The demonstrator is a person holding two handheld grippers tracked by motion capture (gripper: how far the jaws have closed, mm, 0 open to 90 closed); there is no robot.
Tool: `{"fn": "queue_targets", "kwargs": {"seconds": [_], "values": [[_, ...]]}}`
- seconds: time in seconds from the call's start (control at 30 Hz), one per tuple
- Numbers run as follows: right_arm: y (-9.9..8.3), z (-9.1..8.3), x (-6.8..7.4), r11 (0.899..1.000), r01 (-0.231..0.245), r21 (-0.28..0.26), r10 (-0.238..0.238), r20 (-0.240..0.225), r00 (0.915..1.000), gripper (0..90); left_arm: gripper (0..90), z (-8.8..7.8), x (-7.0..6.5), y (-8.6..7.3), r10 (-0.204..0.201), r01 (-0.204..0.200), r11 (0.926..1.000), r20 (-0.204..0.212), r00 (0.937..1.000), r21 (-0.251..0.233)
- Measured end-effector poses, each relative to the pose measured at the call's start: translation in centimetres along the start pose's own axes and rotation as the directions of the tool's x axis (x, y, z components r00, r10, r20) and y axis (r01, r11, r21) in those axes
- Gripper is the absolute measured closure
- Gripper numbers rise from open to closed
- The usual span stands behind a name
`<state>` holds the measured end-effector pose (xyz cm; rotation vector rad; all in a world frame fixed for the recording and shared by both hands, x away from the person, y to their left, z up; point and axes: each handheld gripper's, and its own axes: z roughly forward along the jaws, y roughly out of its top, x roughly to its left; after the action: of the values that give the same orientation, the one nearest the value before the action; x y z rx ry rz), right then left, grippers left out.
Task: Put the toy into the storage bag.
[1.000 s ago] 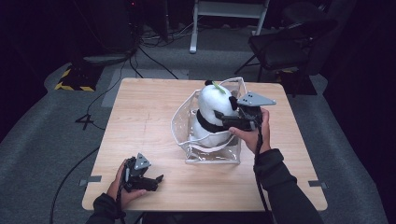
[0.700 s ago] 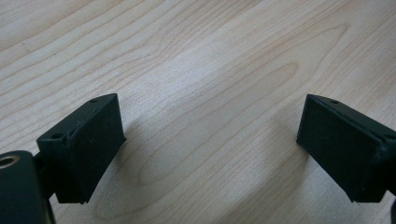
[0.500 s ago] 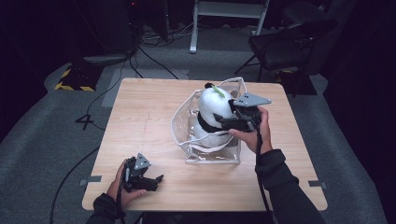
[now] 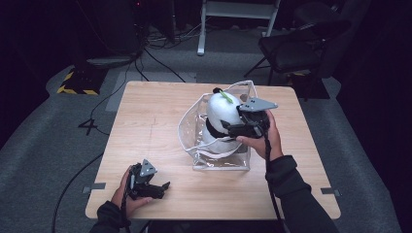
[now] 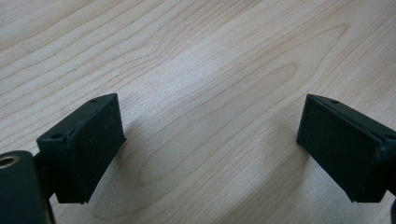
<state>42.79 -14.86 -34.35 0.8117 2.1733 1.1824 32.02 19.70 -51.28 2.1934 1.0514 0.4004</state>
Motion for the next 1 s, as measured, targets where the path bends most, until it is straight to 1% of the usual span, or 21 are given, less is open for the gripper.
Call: {"fn": "queue_targets", "kwargs": {"seconds": [0.2, 0.27, 0.33, 0.37, 0.43, 0.47, 0.6, 0.67, 0.7, 0.83, 0.87, 0.93, 1.0], "values": [[0.0, 0.1, 0.1, 1.0, 0.004, 0.007, -0.004, 0.002, 1.0, 14.8, 7.4, 0.0, 0.0, 0.0, -0.004, 0.004, 1.0, 0.001, 1.0, -0.001], [0.0, 0.1, 0.1, 1.0, -0.001, 0.008, 0.001, 0.005, 1.0, 14.7, 7.4, 0.0, 0.0, 0.0, -0.004, 0.004, 1.0, 0.001, 1.0, -0.001], [0.0, 0.2, 0.2, 1.0, -0.02, 0.014, 0.02, 0.021, 0.9996, 14.5, 7.4, 0.0, 0.0, 0.0, -0.005, 0.005, 1.0, 0.001, 1.0, -0.001], [-0.1, 0.2, 0.3, 1.0, -0.021, 0.02, 0.02, 0.029, 0.9994, 14.4, 7.4, 0.0, 0.0, 0.0, -0.003, 0.003, 1.0, 0.001, 1.0, -0.001], [0.0, 0.4, 0.5, 0.999, -0.009, 0.035, 0.008, 0.028, 0.9996, 14.3, 7.3, 0.0, 0.0, 0.0, 0.0, 0.0, 1.0, 0.0, 1.0, 0.0], [0.0, 0.4, 0.5, 0.999, -0.01, 0.036, 0.009, 0.029, 0.9995, 14.3, 7.3, 0.0, 0.0, 0.0, -0.005, 0.005, 1.0, 0.001, 1.0, -0.001], [0.0, 0.4, 0.5, 0.999, -0.004, 0.036, 0.003, 0.032, 0.9995, 14.1, 7.3, 0.0, 0.0, 0.0, 0.0, 0.0, 1.0, 0.0, 1.0, 0.0], [0.0, 0.4, 0.5, 0.999, -0.006, 0.038, 0.005, 0.034, 0.9994, 14.1, 7.3, 0.0, 0.0, 0.0, -0.007, 0.007, 1.0, 0.002, 1.0, -0.001], [0.0, 0.4, 0.5, 0.999, 0.0, 0.04, -0.001, 0.033, 0.9995, 14.2, 7.3, 0.0, 0.0, 0.0, -0.001, 0.001, 1.0, 0.0, 1.0, 0.0], [0.2, 0.4, 0.9, 0.998, 0.024, 0.063, -0.026, 0.04, 0.9989, 14.4, 7.3, 0.0, 0.0, 0.0, -0.004, 0.004, 1.0, 0.001, 1.0, -0.001], [0.2, 0.4, 0.9, 0.997, 0.031, 0.064, -0.034, 0.039, 0.9987, 14.4, 7.4, 0.0, 0.0, 0.0, 0.0, 0.0, 1.0, 0.0, 1.0, 0.0], [0.2, 0.5, 1.0, 0.997, 0.042, 0.07, -0.045, 0.034, 0.9984, 14.5, 7.4, 0.0, 0.0, 0.0, -0.004, 0.004, 1.0, 0.001, 1.0, -0.001], [0.3, 0.4, 1.0, 0.996, 0.048, 0.077, -0.051, 0.035, 0.9981, 16.3, 7.4, 0.0, 0.0, 0.0, -0.003, 0.003, 1.0, 0.001, 1.0, -0.001]]}}
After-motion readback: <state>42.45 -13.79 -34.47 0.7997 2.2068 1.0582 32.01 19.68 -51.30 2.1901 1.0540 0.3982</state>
